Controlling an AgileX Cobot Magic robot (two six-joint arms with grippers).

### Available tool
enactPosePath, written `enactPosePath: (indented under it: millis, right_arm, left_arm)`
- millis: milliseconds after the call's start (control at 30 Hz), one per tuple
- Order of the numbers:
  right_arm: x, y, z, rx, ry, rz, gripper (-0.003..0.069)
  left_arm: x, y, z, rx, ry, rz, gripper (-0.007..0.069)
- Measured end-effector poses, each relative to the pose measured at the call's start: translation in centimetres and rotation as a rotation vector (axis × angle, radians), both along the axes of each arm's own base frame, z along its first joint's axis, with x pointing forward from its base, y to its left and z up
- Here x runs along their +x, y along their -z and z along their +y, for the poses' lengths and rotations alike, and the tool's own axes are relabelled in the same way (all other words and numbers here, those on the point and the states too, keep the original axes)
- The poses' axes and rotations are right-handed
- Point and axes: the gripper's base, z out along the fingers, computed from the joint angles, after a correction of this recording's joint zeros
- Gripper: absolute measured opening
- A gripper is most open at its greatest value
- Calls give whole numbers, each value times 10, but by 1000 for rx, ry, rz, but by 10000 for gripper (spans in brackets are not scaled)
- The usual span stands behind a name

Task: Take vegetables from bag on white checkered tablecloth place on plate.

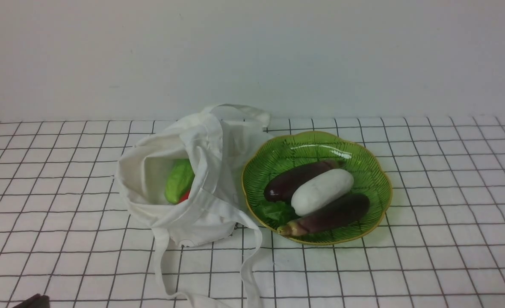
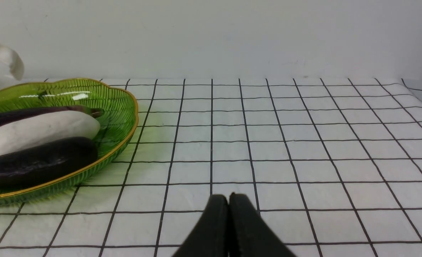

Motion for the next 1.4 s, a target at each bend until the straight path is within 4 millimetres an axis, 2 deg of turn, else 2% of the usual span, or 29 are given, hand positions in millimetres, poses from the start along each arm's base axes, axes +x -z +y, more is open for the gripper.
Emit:
enactPosePath:
  millis: [100, 200, 500, 1400]
  right_arm:
    - [0, 0, 0, 0, 0, 0, -18]
    - [0, 0, 0, 0, 0, 0, -18]
    - [0, 0, 0, 0, 0, 0, -18]
    - [0, 0, 0, 0, 0, 0, -18]
  left_arm:
    - [-4, 7, 7, -2, -105, -48, -8]
    - [-7, 6, 10, -5, -142, -90, -8]
    - [-9, 12, 10, 7, -150, -22, -8]
    - [-9, 12, 15, 16, -236, -18, -8]
